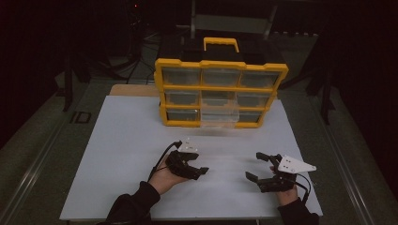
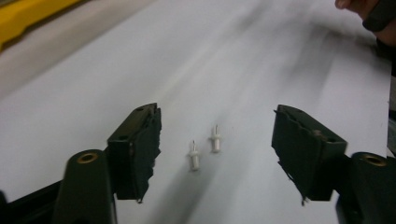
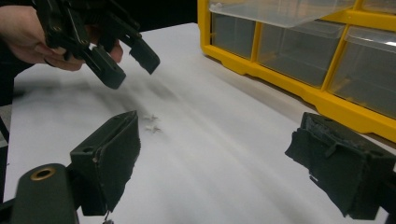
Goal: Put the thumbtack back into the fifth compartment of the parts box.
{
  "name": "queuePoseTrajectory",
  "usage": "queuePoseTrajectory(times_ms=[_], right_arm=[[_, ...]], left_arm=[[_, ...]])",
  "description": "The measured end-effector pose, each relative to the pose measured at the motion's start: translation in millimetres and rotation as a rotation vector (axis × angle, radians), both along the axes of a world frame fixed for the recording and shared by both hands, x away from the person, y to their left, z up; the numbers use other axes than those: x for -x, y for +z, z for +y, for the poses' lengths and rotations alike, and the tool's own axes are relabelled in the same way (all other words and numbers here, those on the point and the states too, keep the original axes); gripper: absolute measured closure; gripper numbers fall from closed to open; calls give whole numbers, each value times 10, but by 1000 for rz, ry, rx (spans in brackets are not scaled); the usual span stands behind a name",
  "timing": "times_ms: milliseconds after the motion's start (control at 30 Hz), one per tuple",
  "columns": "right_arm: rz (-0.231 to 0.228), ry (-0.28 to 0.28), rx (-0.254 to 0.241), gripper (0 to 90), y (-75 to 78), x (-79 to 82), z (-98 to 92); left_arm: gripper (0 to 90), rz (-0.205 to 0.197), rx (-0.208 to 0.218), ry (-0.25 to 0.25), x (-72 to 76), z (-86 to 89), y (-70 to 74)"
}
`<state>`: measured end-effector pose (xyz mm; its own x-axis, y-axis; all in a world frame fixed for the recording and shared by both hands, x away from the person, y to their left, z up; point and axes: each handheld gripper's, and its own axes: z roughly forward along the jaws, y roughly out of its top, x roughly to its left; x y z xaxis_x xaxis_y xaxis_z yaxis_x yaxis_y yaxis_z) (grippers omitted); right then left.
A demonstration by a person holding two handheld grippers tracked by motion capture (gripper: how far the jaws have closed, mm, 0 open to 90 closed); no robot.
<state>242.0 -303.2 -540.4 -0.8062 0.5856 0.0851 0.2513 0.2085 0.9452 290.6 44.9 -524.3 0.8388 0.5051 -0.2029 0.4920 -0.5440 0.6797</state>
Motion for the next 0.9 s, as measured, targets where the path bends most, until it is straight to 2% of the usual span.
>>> queuePoseTrajectory(times_ms=[167,333,367,400,433,567,667,900], right_arm=[[2,0,-1,136,0,1,-1],[1,2,1,136,-3,-2,2],[1,2,1,136,-3,-2,2],[3,2,-1,136,-3,-2,1],[2,1,0,136,-2,-1,2],[1,2,1,136,-3,-1,4],[2,3,2,136,-6,-3,5],[2,4,4,136,-8,-5,7]], left_arm=[[472,13,-9,-3,-1,2,-87],[576,19,-41,-9,4,-22,-181],[591,19,-41,-9,4,-22,-181],[591,16,-62,-14,3,-31,-213],[625,15,-67,-14,5,-36,-226],[663,8,-83,-3,10,-56,-287],[691,7,-104,-15,15,-76,-337],[786,-32,-122,-2,33,-119,-354]])
